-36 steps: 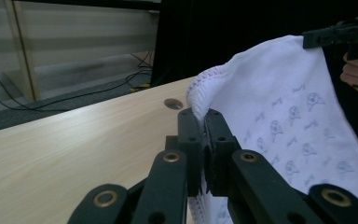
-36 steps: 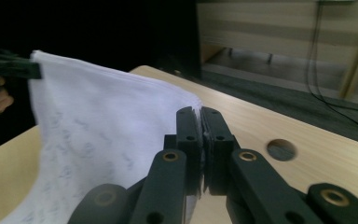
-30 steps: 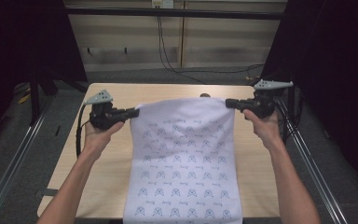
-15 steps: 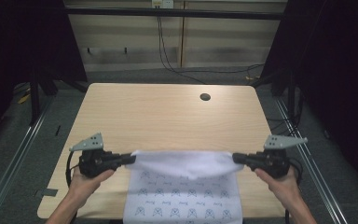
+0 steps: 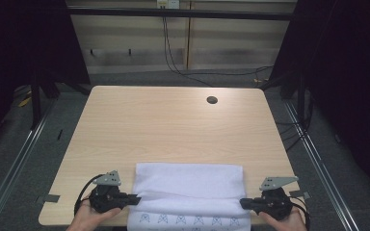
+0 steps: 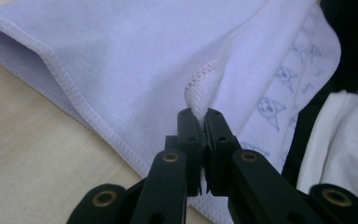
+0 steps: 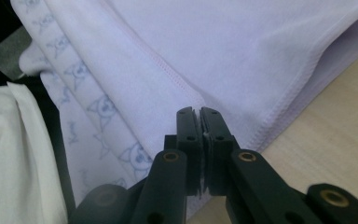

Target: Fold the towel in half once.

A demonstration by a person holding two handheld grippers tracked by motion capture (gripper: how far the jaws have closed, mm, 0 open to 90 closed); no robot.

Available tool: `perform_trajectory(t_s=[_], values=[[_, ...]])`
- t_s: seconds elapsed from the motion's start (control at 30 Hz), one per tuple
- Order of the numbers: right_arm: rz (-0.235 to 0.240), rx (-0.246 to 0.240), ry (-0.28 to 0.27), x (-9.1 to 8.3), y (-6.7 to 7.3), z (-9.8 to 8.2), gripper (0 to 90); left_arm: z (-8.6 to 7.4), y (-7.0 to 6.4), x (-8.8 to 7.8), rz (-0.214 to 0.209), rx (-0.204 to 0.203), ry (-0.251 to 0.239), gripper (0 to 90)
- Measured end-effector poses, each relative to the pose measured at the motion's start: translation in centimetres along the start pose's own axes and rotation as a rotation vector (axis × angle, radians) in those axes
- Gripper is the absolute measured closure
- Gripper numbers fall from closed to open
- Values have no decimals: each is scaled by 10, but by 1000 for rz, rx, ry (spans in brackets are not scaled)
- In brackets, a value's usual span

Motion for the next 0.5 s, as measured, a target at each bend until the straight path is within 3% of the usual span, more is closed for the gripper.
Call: perform_trajectory(t_s=[0.1,0.17,0.33,0.4,0.43,0.5], values=[[9,3,13,4,-2,0,875,-7,2,7,1,-17,35,868],[-18,17,63,11,-6,-2,875,-7,2,8,3,-25,36,868],[-23,33,79,15,-8,-1,875,-7,6,10,-6,-48,40,871],[-27,34,85,16,-8,-1,876,-4,10,12,16,-55,32,872],[-32,34,75,19,-11,3,876,1,19,12,58,-52,34,872],[-29,39,70,21,-13,6,875,4,23,13,66,-59,31,873]])
Point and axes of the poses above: each handheld gripper's, and its own axes: x roughly forward along the jaws, z roughly out of its top, y roughly to its left, the point moved 8 cm from there along x, roughly forward along the jaws, and after that the axes turned 6 degrees about y, right-handed, at the moved point
